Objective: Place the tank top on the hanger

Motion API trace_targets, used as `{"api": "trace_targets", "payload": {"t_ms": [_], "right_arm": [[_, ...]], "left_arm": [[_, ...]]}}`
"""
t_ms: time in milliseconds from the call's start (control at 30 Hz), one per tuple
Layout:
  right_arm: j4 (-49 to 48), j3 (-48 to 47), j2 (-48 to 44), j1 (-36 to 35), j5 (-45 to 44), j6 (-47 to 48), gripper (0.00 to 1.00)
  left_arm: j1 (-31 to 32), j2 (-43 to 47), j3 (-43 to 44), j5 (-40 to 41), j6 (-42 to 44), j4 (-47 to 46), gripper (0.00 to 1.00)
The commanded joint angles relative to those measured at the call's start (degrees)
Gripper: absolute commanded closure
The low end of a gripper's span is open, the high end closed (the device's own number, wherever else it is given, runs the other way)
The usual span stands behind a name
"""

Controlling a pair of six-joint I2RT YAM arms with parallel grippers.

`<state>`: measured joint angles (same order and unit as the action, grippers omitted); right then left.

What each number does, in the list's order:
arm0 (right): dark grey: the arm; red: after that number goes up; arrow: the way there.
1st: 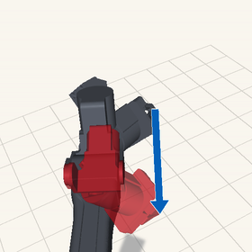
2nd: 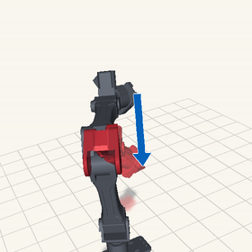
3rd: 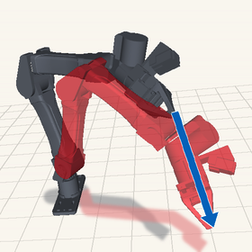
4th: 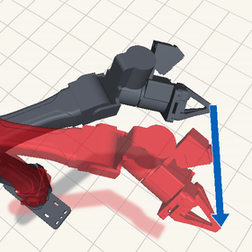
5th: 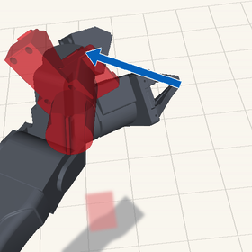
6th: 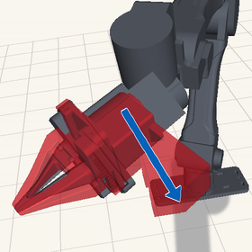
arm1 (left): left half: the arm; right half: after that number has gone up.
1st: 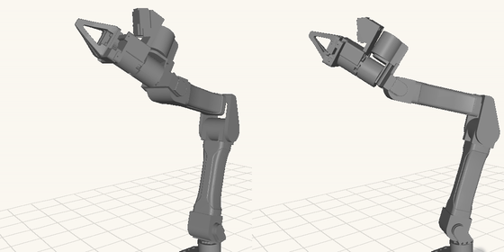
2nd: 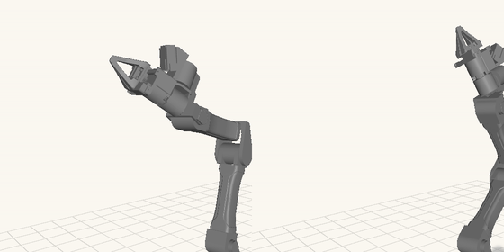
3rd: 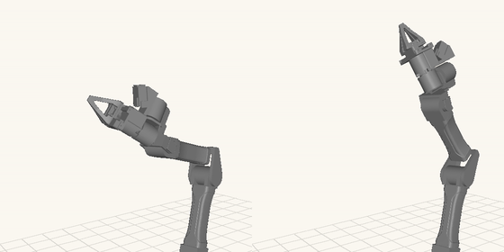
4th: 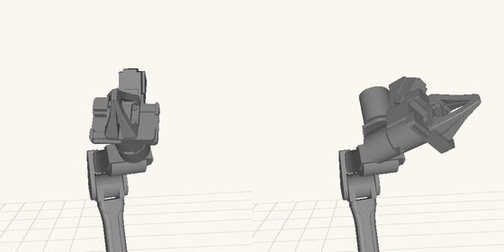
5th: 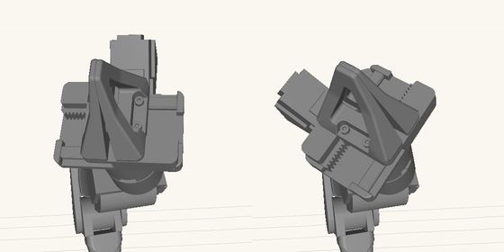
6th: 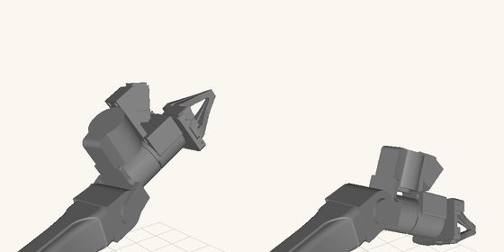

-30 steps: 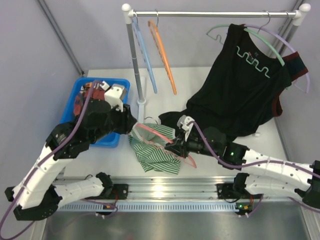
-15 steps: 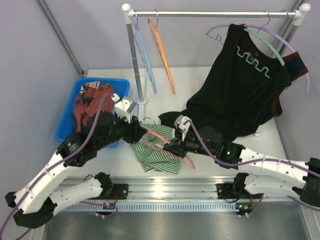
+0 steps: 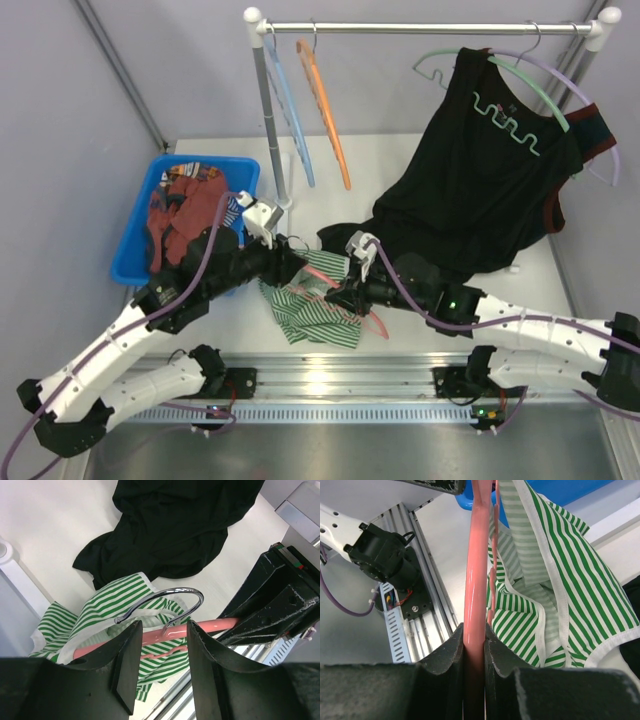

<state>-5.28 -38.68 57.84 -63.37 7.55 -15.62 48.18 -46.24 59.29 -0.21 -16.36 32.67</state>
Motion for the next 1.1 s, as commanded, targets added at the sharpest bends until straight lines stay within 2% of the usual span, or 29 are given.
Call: {"api": "trace_targets", "payload": {"t_ms": [0,667,800,833,933,1000,1067], "right_arm": [[-8.52,-3.95,0.07,-0.87,0.45,-0.47,1.00],[-11.60,-3.95,0.95,-0.87,-0.08,-1.87,1.00],[-12.04,-3.86,1.13,-0.87,0.10,-2.05,1.00],[-12.12,-3.86,1.22,-0.87,0.09,-2.14,1.00],[-12.04,-3.86,1.31,-0.87,0.27,-2.31,1.00],[-11.60,-4.30,1.31,-0.87,0.10,-2.57,1.00],[-10.02,-4.83,1.31,-0.87,-0.34,-2.75,1.00]], "left_arm": [[0.24,0.71,-1.63,-0.50,1.07,-7.79,0.54],[4.02,-2.10,-5.58,7.85,1.77,-15.00,0.57],[5.16,-2.71,-5.59,10.49,2.30,-16.05,0.68],[5.43,-2.89,-5.41,10.75,2.73,-16.05,0.78],[5.96,-3.95,-4.88,11.63,3.70,-15.88,0.93],[6.22,-4.82,-4.10,12.25,4.58,-14.48,1.00],[6.39,-5.00,-3.48,12.51,5.37,-14.12,1.00]]}}
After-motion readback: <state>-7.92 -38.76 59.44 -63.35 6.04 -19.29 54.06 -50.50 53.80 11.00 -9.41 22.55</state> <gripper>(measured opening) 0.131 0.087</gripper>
